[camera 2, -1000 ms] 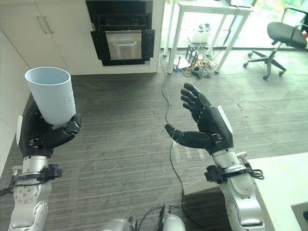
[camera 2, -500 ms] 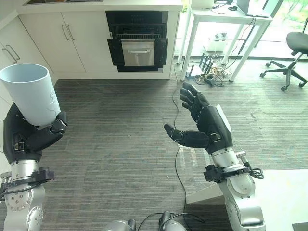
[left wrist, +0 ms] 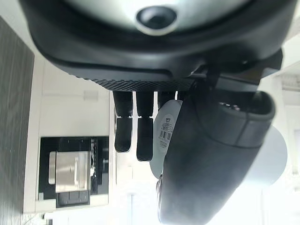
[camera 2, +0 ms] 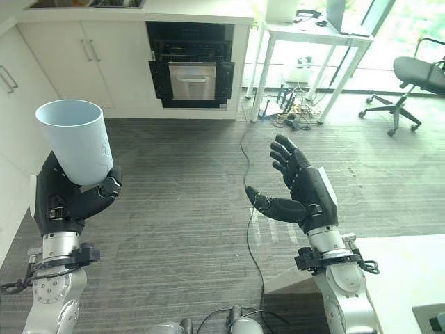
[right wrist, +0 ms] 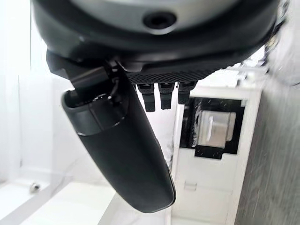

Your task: Place the dishes in the dishwasher.

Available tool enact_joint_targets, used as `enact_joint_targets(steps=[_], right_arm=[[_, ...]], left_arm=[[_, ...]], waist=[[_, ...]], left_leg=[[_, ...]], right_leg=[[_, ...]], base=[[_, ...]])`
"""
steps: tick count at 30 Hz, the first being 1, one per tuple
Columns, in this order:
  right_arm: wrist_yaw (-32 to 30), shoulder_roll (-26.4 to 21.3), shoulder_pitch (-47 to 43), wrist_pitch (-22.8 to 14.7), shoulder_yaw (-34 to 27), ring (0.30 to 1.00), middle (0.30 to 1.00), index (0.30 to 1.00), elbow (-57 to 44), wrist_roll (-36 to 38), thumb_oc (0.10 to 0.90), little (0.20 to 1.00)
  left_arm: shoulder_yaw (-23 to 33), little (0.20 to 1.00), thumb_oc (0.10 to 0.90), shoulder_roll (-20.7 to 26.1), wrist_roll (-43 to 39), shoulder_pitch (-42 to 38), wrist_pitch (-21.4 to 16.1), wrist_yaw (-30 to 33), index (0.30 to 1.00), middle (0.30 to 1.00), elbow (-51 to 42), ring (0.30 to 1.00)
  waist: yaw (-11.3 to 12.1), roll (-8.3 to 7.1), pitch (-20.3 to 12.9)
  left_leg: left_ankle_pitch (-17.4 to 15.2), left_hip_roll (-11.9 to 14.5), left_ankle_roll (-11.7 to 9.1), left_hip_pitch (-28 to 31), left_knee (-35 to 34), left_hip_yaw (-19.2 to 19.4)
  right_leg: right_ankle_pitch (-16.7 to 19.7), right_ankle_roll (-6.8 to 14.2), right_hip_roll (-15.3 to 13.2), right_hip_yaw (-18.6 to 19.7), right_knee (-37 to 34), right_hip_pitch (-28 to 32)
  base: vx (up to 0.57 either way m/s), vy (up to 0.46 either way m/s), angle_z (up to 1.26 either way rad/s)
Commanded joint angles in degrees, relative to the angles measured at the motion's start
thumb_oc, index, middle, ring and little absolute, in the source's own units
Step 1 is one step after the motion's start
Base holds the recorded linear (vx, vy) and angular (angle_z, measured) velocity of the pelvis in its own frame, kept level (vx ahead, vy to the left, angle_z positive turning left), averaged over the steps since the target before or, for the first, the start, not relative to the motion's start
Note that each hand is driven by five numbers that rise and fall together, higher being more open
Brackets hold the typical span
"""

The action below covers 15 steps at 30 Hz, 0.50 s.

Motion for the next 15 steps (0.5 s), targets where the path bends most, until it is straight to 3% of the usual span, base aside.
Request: enact_joint_targets(steps=[1, 9, 12, 13, 15], right_arm=[[-0.5, -1.1, -5.7, -6.8, -0.6, 0.900, 0.900, 0.900, -5.9, 1.3, 0.800, 0.900], [-0.3, -1.0, -5.6, -6.5, 0.1, 0.900, 0.900, 0.900, -6.2, 0.7, 0.800, 0.900], [0.6, -1.8, -5.6, -7.0, -0.3, 0.900, 0.900, 0.900, -5.6, 1.3, 0.800, 0.900], [0.1, -2.3, -5.3, -7.4, -0.8, 0.900, 0.900, 0.900, -5.5, 1.3, 0.800, 0.900], [0.6, -2.7, -4.7, -8.0, -1.6, 0.900, 0.900, 0.900, -5.5, 1.5, 0.800, 0.900]], left_arm=[[3.8, 0.300, 0.400, 3.6, 0.3, -5.5, -8.1, 0.6, 0.300, 0.300, -5.9, 0.300], [3.4, 0.300, 0.400, 2.7, -1.9, -5.5, -10.5, -0.2, 0.300, 0.300, -5.7, 0.300], [3.2, 0.300, 0.400, 2.1, -5.1, -5.6, -11.1, -1.0, 0.300, 0.300, -6.0, 0.300], [2.9, 0.300, 0.400, 1.4, -6.3, -5.6, -11.4, -2.0, 0.300, 0.300, -6.0, 0.300], [2.8, 0.300, 0.400, 0.7, -6.1, -5.3, -11.4, -2.8, 0.300, 0.300, -6.4, 0.300]], waist=[[0.4, 0.36, -2.6], [0.1, 0.74, -3.5], [0.5, 0.09, -2.9], [1.1, -1.42, -2.0], [1.3, -2.71, -0.4]], left_leg=[[-7.6, 1.0, -0.4, 2.4, -1.3, 3.8], [-6.8, 1.1, -1.2, 3.3, -1.3, 2.9], [-3.3, 1.1, -2.7, 4.4, -1.3, 5.0], [1.2, -0.2, -3.5, 4.9, -1.3, 6.1], [3.5, -0.5, -3.9, 3.4, 1.3, 7.2]], right_leg=[[-8.9, 2.7, 1.9, 1.8, 3.7, 1.5], [-9.8, 1.6, 3.8, 2.9, 3.7, 2.2], [-10.0, 0.5, 3.6, 2.8, 3.7, 2.9], [-9.6, 0.0, 2.2, 3.0, 3.7, 3.5], [-9.1, -0.5, 1.1, 3.0, 3.7, 4.0]], base=[[-0.02, -0.101, 0.02], [0.01, -0.096, -0.01], [0.06, -0.105, -0.09], [0.10, -0.122, -0.12], [0.08, -0.065, 0.10]])
